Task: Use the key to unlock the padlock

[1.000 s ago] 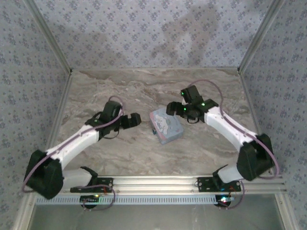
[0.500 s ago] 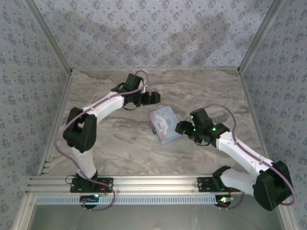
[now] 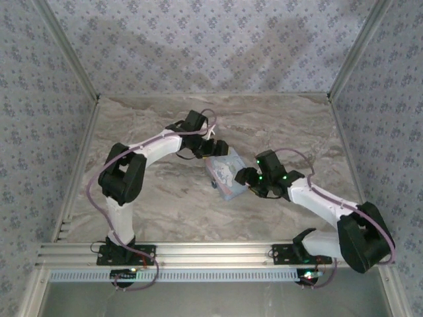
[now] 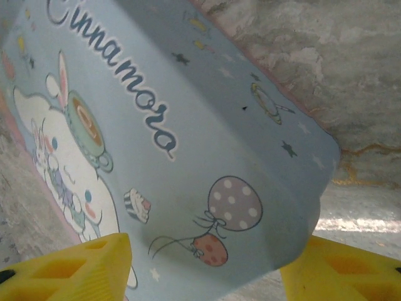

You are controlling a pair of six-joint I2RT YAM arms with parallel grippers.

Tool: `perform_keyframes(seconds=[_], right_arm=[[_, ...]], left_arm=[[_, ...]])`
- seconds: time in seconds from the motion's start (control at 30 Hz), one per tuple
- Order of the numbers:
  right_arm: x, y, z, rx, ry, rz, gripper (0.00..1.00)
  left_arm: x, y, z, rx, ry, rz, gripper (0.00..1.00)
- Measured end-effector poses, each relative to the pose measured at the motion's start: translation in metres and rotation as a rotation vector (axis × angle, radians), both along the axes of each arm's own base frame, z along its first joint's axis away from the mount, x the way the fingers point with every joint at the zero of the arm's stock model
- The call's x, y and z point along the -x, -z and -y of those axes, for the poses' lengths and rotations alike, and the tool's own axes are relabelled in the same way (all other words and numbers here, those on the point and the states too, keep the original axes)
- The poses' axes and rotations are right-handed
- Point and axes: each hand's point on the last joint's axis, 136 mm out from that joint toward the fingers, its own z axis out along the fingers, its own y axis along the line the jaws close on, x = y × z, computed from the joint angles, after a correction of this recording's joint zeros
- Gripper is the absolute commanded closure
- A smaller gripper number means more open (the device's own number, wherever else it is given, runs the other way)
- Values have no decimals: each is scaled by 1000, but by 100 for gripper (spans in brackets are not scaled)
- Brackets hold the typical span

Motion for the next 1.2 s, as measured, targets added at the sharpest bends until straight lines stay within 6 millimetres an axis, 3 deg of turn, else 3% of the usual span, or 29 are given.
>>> perform_keyframes(seconds=[0.23,0.5,0.73,0.9,1.2], right_arm=[[-28,-2,-1,29,19,2,36],[-75,-5,-7,67,1,35,42],[-110,-4,-14,89,-30,54,43],[-121,-6,-20,94,-55,71,43],[-129,-12,-21,104,-102,88,28]], left_arm=[[20,0,-26,-26,-48,13,21],[42,2,-50,-31,-132,18,21],[38,4,-55,-32,-199,24,21],[31,4,-59,-51,-234,44,21],[23,3,-64,-74,-276,71,19]])
